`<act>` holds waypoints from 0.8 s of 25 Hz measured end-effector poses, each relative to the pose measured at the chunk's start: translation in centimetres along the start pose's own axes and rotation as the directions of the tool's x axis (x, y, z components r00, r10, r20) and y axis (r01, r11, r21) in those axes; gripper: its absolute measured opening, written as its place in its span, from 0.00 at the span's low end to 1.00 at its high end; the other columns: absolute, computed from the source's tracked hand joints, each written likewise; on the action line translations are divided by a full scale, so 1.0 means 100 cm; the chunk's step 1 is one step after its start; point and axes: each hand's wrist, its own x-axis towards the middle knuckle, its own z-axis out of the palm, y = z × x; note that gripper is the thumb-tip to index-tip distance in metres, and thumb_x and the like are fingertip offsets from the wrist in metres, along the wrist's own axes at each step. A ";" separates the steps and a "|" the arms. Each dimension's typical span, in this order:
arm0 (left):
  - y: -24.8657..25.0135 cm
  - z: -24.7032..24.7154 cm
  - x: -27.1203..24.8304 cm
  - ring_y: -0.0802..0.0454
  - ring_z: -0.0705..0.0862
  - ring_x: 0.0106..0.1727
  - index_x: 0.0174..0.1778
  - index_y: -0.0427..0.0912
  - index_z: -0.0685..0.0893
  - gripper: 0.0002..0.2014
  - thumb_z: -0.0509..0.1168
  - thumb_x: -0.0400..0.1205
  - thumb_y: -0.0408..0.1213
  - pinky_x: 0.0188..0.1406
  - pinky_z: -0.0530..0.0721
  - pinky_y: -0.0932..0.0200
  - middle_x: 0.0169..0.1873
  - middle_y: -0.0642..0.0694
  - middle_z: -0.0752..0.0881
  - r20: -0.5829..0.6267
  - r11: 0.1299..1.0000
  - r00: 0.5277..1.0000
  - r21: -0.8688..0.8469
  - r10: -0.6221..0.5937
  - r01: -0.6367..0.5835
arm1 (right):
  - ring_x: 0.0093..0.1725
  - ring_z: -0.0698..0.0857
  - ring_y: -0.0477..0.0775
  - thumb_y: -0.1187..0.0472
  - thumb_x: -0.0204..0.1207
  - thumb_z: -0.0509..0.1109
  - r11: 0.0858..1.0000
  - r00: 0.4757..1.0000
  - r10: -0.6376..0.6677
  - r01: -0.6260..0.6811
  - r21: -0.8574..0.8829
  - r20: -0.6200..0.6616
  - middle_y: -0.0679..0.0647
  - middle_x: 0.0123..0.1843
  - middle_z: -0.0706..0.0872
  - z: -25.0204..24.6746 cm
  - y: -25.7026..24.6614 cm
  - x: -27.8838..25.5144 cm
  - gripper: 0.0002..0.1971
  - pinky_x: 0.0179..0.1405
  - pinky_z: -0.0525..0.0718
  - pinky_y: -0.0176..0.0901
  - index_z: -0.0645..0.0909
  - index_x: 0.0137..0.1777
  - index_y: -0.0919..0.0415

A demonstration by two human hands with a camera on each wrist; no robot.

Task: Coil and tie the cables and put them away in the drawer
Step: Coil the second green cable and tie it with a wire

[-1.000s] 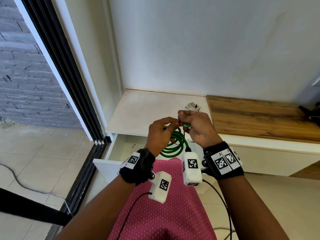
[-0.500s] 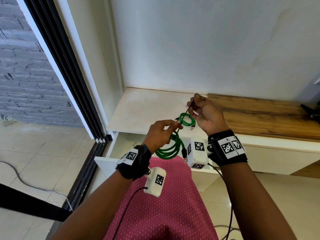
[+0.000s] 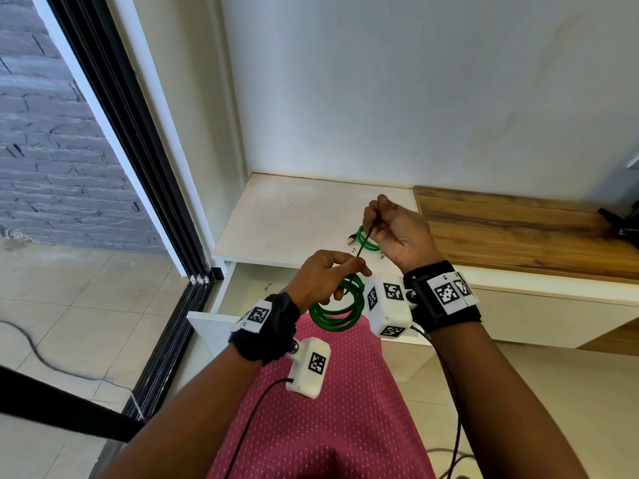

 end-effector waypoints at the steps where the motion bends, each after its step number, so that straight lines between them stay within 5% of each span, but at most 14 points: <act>1: -0.002 -0.002 -0.001 0.55 0.70 0.19 0.38 0.52 0.91 0.14 0.63 0.84 0.48 0.20 0.64 0.61 0.28 0.48 0.83 0.015 1.000 1.000 -0.010 -0.021 0.021 | 0.31 0.79 0.52 0.74 0.82 0.59 0.999 1.000 -0.017 0.017 0.029 -0.006 0.59 0.34 0.80 0.001 -0.007 0.001 0.11 0.22 0.82 0.35 0.77 0.39 0.68; 4: -0.006 -0.004 -0.006 0.56 0.66 0.20 0.38 0.51 0.91 0.15 0.62 0.85 0.46 0.20 0.64 0.61 0.22 0.51 0.76 0.065 0.998 0.996 -0.023 -0.057 0.058 | 0.26 0.75 0.48 0.75 0.83 0.56 0.997 0.997 -0.078 0.078 0.020 0.002 0.57 0.32 0.78 0.005 -0.025 0.009 0.14 0.19 0.73 0.32 0.76 0.37 0.66; 9: -0.008 -0.006 -0.008 0.56 0.67 0.16 0.43 0.45 0.89 0.14 0.59 0.87 0.41 0.17 0.67 0.63 0.23 0.51 0.83 0.120 0.998 0.991 -0.022 -0.052 0.055 | 0.21 0.71 0.46 0.83 0.74 0.46 0.974 0.982 -0.183 0.177 -0.139 -0.036 0.57 0.32 0.76 0.006 -0.029 0.021 0.21 0.17 0.62 0.33 0.75 0.32 0.63; 12: -0.013 -0.010 -0.008 0.60 0.76 0.18 0.50 0.36 0.88 0.12 0.59 0.87 0.35 0.18 0.73 0.67 0.22 0.54 0.85 0.120 0.997 0.990 0.008 -0.072 0.072 | 0.20 0.70 0.45 0.84 0.72 0.45 0.967 0.978 -0.206 0.198 -0.160 -0.037 0.57 0.31 0.76 0.005 -0.024 0.018 0.22 0.16 0.60 0.33 0.75 0.32 0.64; 15: -0.025 -0.021 -0.002 0.56 0.78 0.23 0.51 0.35 0.89 0.10 0.63 0.85 0.33 0.24 0.75 0.64 0.28 0.47 0.86 -0.055 0.979 0.987 -0.145 -0.151 0.142 | 0.20 0.70 0.45 0.83 0.75 0.48 0.969 0.983 -0.184 0.186 -0.160 0.029 0.57 0.31 0.76 0.011 -0.017 0.007 0.20 0.16 0.61 0.34 0.76 0.34 0.64; 20: -0.035 -0.041 0.017 0.56 0.67 0.20 0.52 0.34 0.89 0.08 0.65 0.83 0.30 0.19 0.67 0.66 0.27 0.41 0.82 -0.304 0.829 0.887 -0.541 -0.348 0.141 | 0.22 0.70 0.46 0.82 0.77 0.53 0.975 0.973 -0.054 0.100 -0.200 0.224 0.56 0.29 0.78 0.006 0.010 -0.031 0.18 0.19 0.64 0.33 0.77 0.36 0.64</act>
